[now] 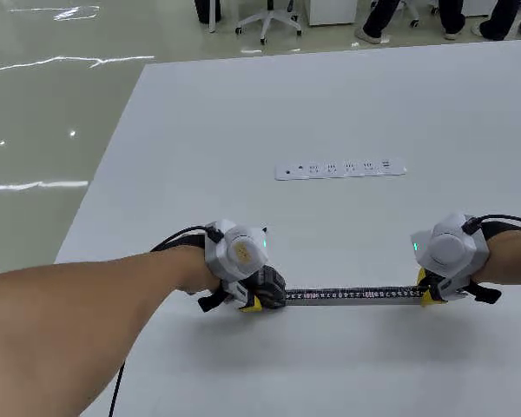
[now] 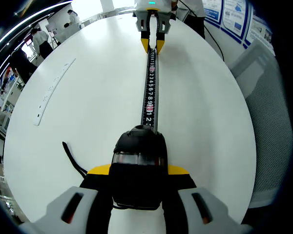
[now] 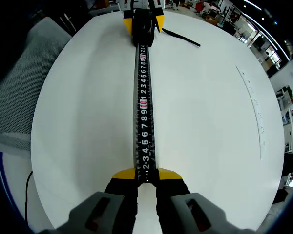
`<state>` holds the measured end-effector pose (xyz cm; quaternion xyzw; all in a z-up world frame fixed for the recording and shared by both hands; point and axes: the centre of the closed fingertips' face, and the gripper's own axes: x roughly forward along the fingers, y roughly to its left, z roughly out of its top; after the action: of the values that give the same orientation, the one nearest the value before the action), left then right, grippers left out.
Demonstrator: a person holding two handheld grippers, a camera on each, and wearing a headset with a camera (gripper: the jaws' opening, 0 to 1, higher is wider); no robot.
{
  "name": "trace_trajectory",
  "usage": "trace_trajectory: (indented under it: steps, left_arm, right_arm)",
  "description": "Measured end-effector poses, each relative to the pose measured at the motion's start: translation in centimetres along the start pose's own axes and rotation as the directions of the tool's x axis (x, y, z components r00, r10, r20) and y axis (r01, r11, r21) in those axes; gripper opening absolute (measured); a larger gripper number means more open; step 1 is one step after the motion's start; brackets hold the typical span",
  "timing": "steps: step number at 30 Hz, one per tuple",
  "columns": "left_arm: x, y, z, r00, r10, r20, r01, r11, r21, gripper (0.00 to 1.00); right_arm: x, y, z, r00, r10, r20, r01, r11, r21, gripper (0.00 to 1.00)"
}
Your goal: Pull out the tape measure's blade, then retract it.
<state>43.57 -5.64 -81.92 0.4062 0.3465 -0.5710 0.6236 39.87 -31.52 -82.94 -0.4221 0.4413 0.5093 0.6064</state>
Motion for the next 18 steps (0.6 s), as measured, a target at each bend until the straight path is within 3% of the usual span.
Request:
trace_trajectory:
  steps: [18]
  left_arm:
    - [-0.04, -0.05, 0.01, 1.0000, 0.005, -0.005, -0.005, 1.000, -0.001, 0.34]
  right_arm:
    - [0.11, -0.14, 0.14, 1.0000, 0.001, -0.008, -0.001, 1.000, 0.012, 0.13]
